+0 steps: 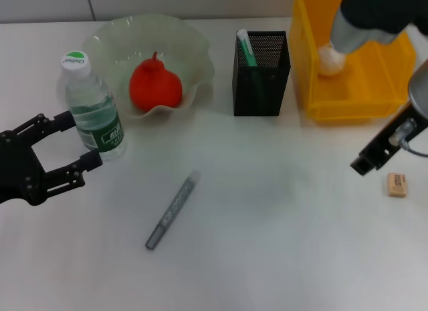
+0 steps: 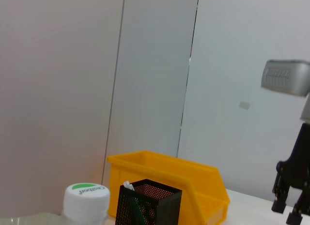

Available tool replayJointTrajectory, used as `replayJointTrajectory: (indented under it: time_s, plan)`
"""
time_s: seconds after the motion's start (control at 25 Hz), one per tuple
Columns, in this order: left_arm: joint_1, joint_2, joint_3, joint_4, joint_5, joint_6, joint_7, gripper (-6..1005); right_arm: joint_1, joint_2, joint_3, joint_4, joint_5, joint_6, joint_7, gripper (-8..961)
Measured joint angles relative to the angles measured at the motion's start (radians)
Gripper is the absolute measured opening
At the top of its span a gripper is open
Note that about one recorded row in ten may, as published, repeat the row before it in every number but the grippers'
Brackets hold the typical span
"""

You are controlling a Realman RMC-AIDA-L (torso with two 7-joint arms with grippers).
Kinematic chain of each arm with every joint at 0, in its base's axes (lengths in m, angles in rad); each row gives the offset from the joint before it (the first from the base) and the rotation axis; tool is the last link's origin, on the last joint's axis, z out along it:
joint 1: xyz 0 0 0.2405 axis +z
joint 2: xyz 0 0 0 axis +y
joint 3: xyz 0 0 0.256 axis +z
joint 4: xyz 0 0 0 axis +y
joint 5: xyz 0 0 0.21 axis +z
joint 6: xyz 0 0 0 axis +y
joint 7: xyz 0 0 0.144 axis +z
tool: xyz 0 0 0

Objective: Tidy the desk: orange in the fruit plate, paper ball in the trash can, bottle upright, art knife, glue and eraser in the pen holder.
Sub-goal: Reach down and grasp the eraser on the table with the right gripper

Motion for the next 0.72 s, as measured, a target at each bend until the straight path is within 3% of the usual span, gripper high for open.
replayJointTrajectory:
  time_s: [0.52, 0.64, 0.72]
  plan:
    - [-0.023, -0.003, 0.000, -0.001, 0.024, -0.015, 0.000, 860, -0.059, -0.002, -0.005, 0.170, -0.071, 0.103, 0.012, 491]
    - [-0.028, -0.004, 0.000, -0.004, 0.025, -0.020, -0.002, 860, -0.073, 0.000, -0.003, 0.193, -0.092, 0.107, 0.015, 700]
    - [-0.028, -0.004, 0.000, -0.004, 0.025, -0.020, -0.002, 860, -0.082, 0.000, -0.002, 0.191, -0.093, 0.110, 0.015, 718]
